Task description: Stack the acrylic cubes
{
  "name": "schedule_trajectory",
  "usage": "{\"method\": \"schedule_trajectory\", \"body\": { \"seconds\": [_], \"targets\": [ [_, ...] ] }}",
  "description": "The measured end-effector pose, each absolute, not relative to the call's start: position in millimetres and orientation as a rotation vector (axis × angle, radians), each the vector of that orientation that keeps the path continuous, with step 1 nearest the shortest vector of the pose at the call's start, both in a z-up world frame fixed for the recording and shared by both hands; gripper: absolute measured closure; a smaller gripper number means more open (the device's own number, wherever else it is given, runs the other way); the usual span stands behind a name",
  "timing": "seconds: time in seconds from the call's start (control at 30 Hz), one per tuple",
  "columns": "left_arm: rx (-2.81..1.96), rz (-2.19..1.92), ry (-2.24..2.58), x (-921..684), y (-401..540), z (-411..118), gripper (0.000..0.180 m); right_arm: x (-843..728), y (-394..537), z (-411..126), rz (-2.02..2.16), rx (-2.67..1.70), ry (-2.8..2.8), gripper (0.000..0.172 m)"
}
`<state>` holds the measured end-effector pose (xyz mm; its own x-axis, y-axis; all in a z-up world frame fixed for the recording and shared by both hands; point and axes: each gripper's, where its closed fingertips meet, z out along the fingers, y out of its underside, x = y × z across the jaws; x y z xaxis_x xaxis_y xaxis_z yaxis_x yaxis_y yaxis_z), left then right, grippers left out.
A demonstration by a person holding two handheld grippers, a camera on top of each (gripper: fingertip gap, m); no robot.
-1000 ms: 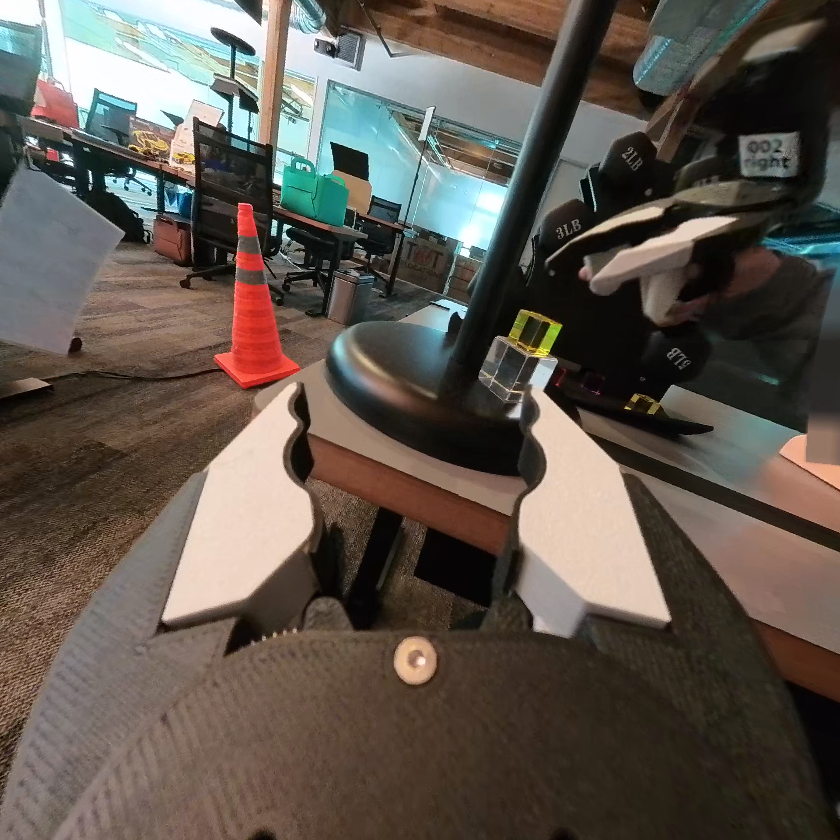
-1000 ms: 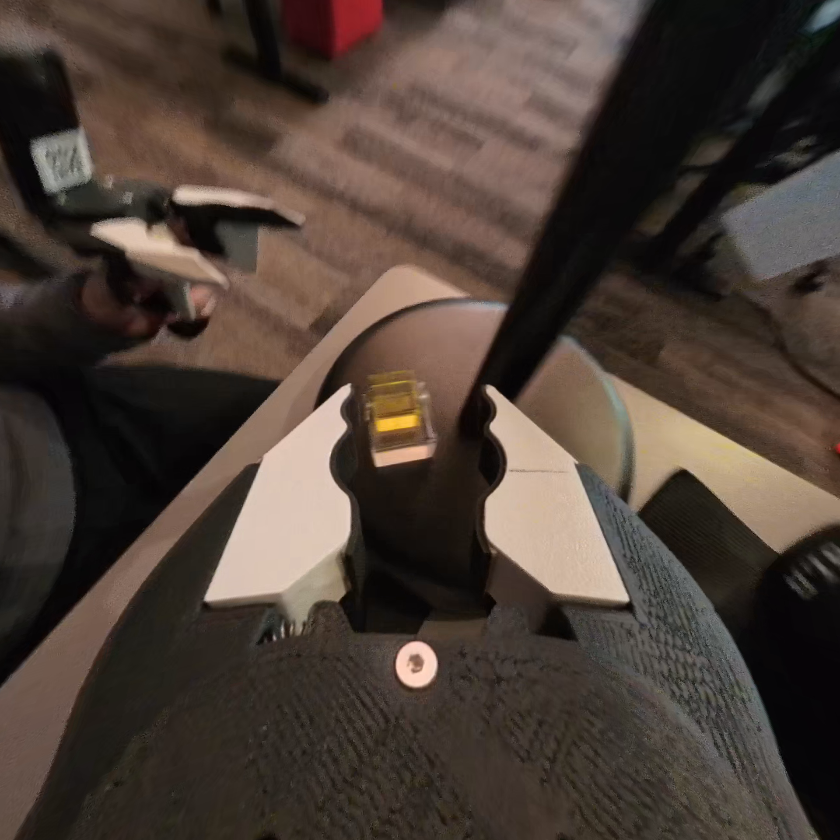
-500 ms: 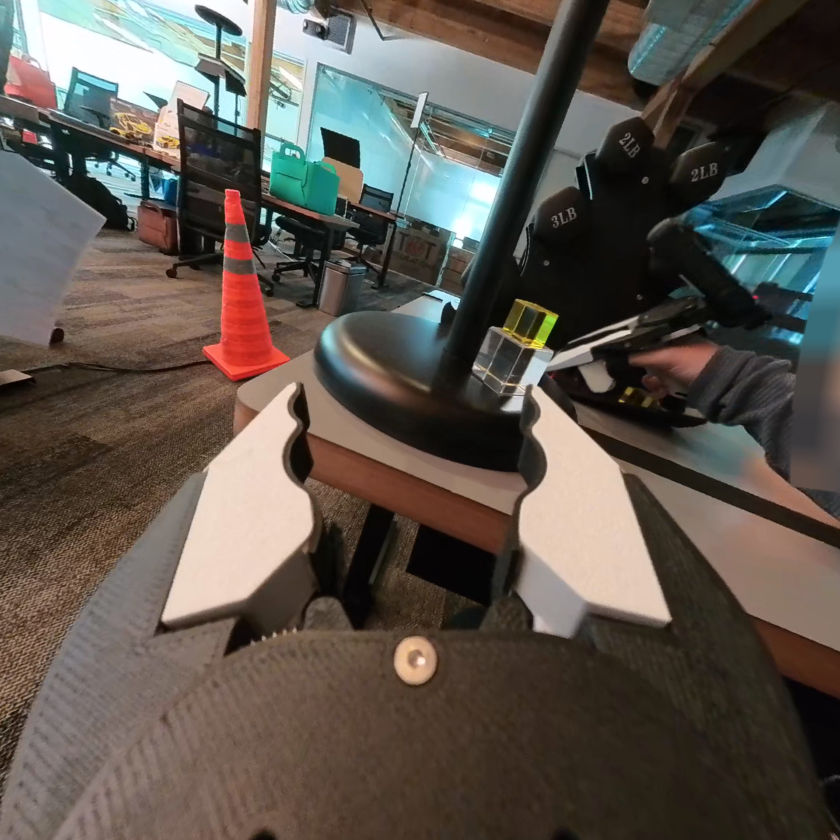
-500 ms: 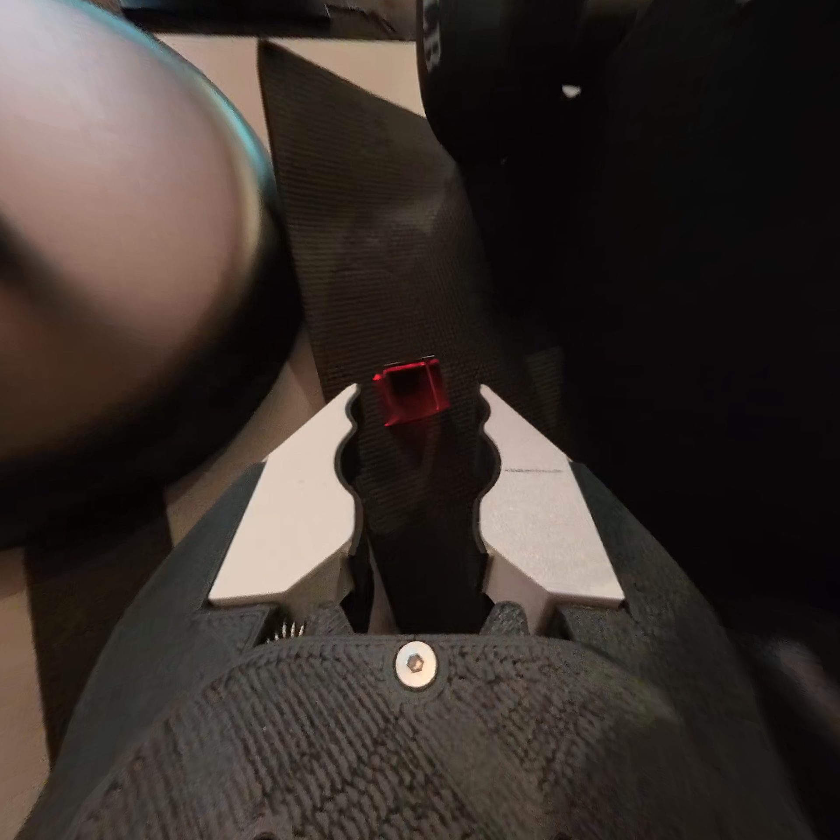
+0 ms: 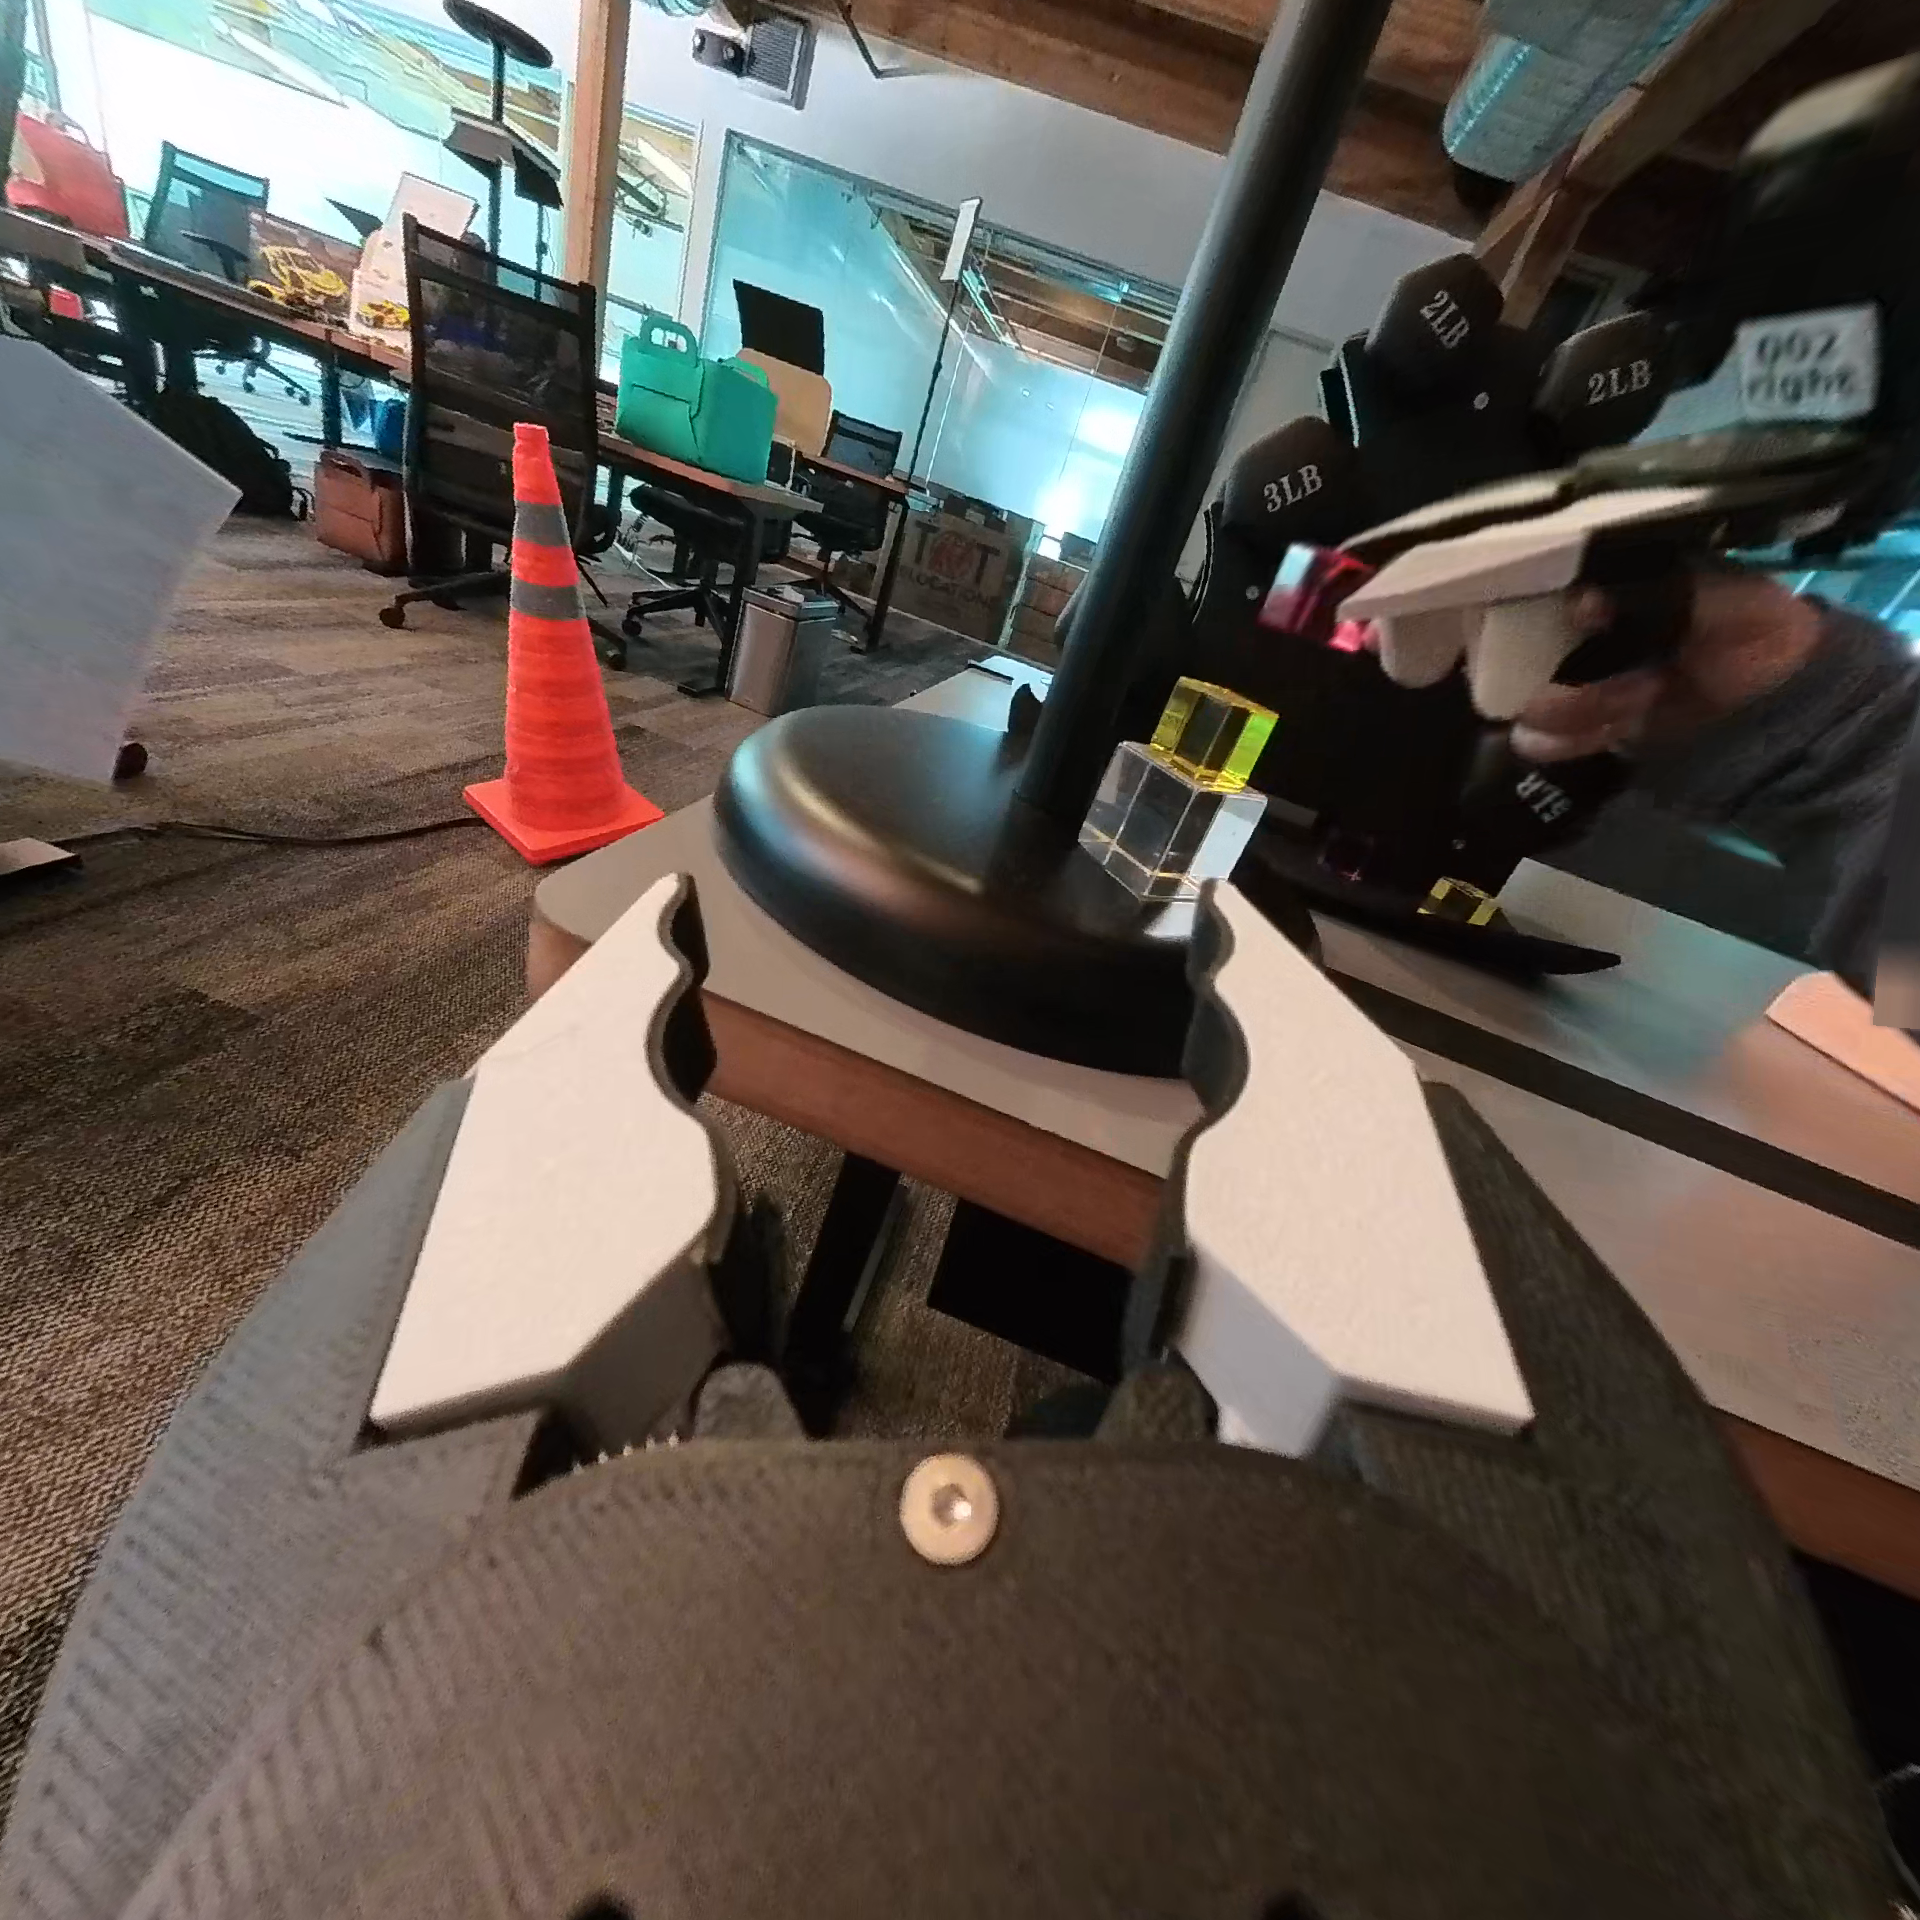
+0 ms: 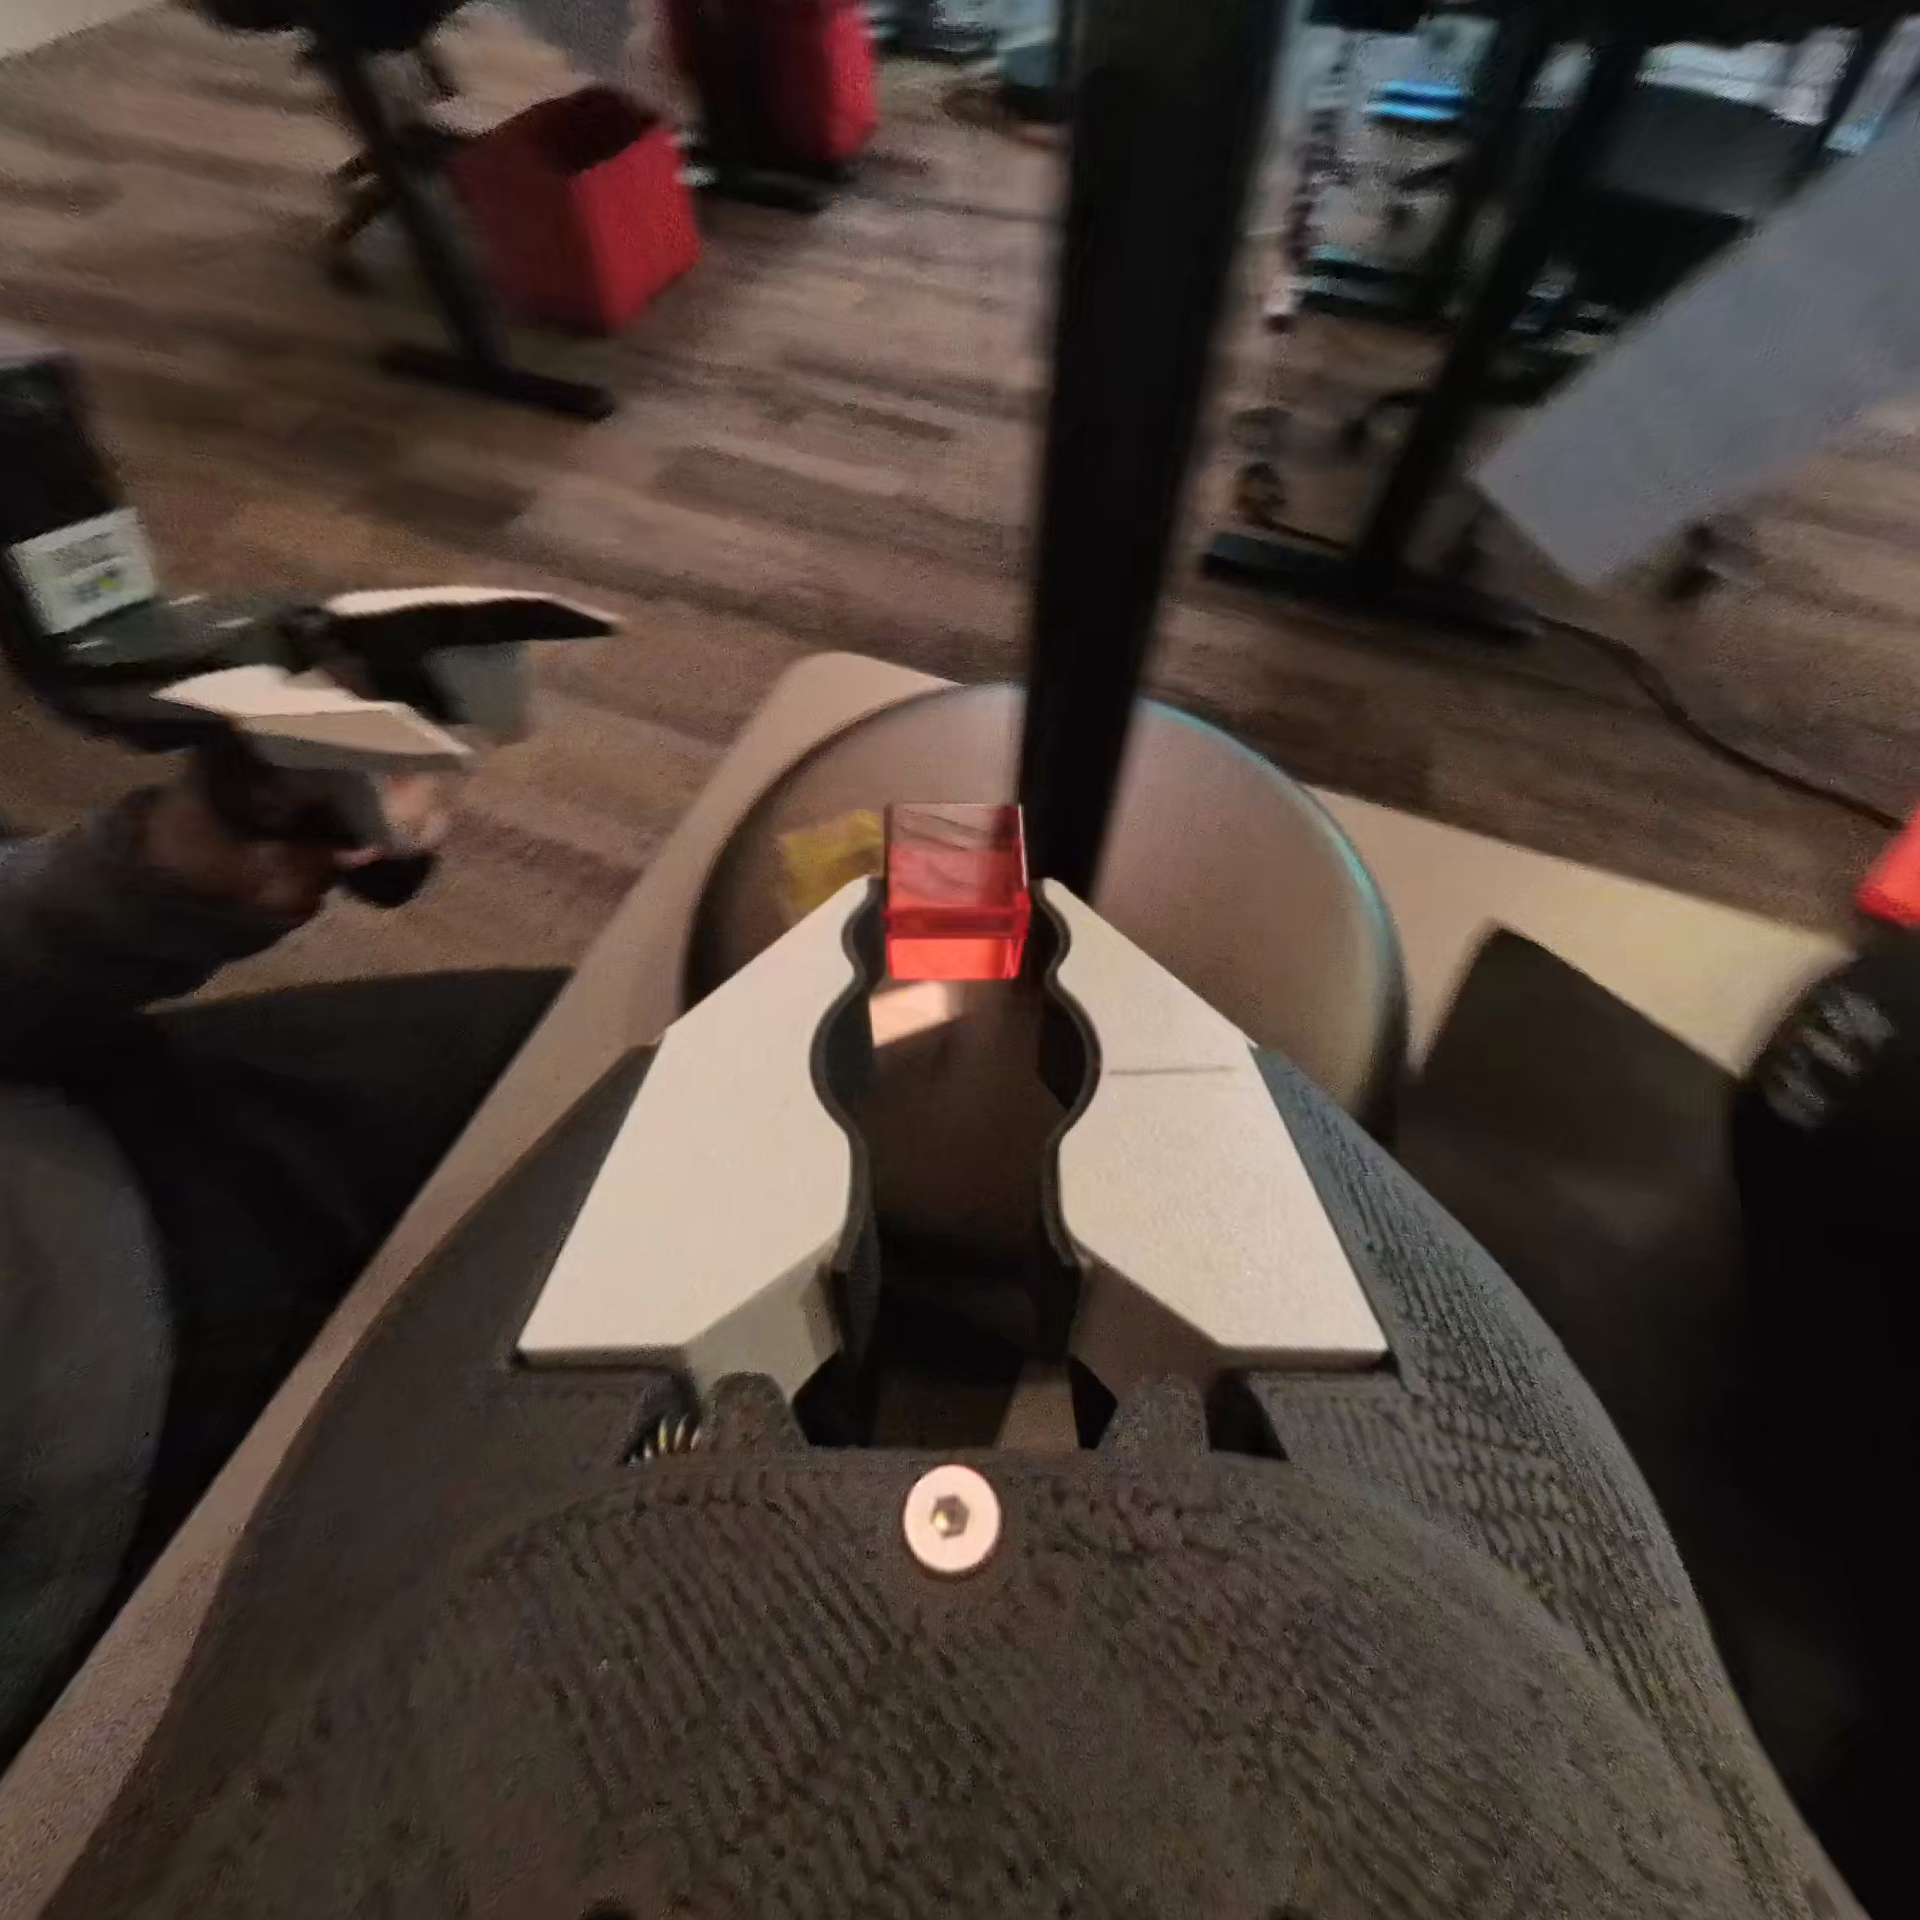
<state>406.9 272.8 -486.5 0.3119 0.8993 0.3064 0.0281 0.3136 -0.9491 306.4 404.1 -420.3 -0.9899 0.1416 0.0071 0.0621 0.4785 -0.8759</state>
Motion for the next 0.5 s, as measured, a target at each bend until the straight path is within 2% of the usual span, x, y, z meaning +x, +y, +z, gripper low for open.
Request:
{"method": "schedule_trajectory", "body": {
  "seconds": [0.17, 0.5],
  "targets": [
    [-1.095, 0.757, -1.092, 407.2, 274.2, -486.2, 0.088, 333.4, 377.2, -420.1, 1.378, 0.104, -2.809, 0.146],
    [-1.088, 0.763, -1.091, 407.4, 270.6, -483.9, 0.088, 326.2, 370.4, -439.2, 1.333, 0.113, -2.860, 0.146]
  ]
}}
